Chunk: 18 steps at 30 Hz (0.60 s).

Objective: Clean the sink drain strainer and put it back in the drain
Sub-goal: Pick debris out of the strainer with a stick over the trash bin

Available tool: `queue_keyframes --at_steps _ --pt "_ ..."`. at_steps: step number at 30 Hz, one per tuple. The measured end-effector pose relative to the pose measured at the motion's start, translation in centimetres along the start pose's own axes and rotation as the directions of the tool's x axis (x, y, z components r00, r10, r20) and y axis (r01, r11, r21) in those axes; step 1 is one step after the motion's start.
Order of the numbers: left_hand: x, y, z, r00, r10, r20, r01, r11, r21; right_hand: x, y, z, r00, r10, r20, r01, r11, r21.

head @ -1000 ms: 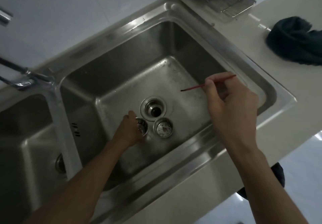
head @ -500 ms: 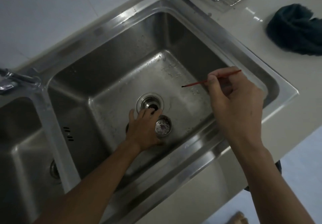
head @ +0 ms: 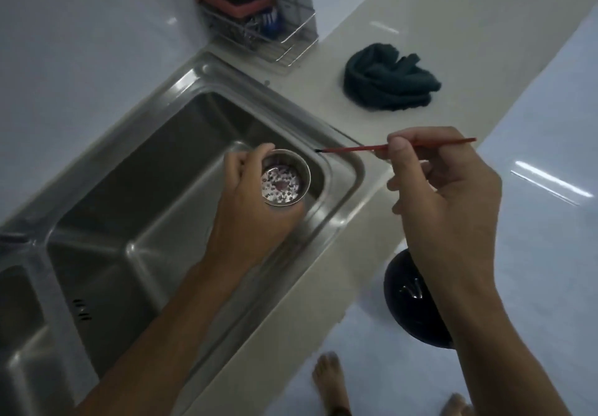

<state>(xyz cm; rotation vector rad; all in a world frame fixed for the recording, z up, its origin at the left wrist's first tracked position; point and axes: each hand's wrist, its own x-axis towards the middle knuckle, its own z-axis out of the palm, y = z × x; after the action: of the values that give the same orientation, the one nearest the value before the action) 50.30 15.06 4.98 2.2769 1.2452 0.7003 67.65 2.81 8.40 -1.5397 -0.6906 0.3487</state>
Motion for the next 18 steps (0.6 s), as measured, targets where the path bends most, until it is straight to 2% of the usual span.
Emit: queue_keyframes --at_steps 5,10,14,18 --pt "-0.7 11.7 5.0 0.988 0.121 0.093 -0.112 0.989 -0.097 0.8 0.3 -10.1 0.991 0.027 -0.13 -0.016 0.997 0.08" --pt "-4.9 18.7 14.5 0.962 0.154 0.225 -0.096 0.963 -0.251 -1.0 5.5 -20.2 0.978 0.103 -0.179 -0.105 0.995 -0.003" --pt "-7.8 18.7 23.7 0.919 0.168 0.356 -0.068 0.959 -0.276 -3.9 13.0 -24.6 0.958 0.22 -0.185 -0.237 0.968 -0.078" --pt "-10.2 12.7 33.4 0.869 0.166 0.467 -0.085 0.978 -0.189 -7.9 23.6 -24.6 0.884 0.359 -0.3 -0.396 0.915 -0.072"
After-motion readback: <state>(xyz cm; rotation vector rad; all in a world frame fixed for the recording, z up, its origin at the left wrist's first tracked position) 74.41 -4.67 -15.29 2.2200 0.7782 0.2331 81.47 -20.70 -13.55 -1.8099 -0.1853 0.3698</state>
